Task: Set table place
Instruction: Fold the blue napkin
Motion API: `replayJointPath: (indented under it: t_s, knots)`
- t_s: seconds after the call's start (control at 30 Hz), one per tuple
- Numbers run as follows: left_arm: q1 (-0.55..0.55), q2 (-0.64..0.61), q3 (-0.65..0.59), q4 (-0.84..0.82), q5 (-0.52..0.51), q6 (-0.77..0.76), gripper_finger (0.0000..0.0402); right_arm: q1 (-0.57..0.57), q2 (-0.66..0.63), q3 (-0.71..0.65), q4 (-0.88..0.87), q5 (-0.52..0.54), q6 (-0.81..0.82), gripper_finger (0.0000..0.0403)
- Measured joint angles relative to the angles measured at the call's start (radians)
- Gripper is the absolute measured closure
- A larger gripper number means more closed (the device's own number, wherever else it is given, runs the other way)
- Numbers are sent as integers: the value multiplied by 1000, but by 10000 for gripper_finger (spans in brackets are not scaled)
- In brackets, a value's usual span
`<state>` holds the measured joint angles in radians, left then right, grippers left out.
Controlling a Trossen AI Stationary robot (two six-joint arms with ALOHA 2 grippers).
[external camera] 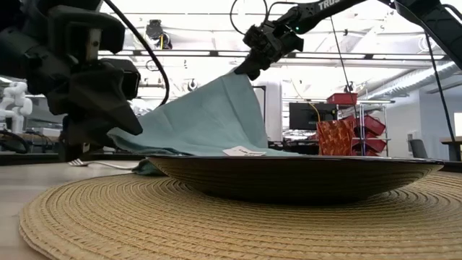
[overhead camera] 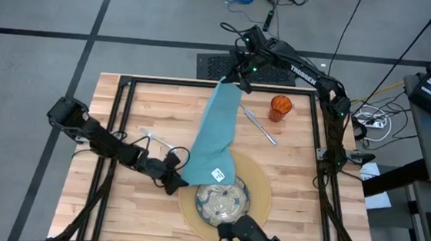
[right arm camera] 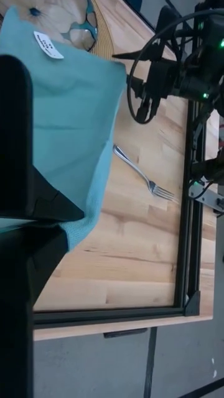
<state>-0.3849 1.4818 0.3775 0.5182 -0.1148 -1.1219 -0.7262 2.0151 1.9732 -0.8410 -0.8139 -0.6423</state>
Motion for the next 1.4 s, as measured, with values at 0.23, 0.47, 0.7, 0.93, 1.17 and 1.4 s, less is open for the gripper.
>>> replayJointPath:
  t_s: [0.23, 0.47, 0.7, 0.93, 1.17, 1.4]
  knots:
    - [-24, 0, 0, -18, -45, 14, 354, -1, 0, 0, 0, 0, 4, 403]
    - [-36, 0, 30, -12, -100, 117, 401, -1, 0, 0, 0, -1, 6, 403]
    - [-35, -12, 105, -15, -132, 250, 401, 2, -36, 0, 3, -1, 5, 403]
    - [-36, -65, 265, -164, -151, 428, 401, 2, -155, 0, 14, -4, 28, 403]
    - [-36, -68, 517, -359, -176, 651, 401, 2, -273, 0, -33, 18, 40, 403]
    - [-16, -42, 662, -421, -172, 766, 401, 1, -361, 0, -57, 66, 54, 403]
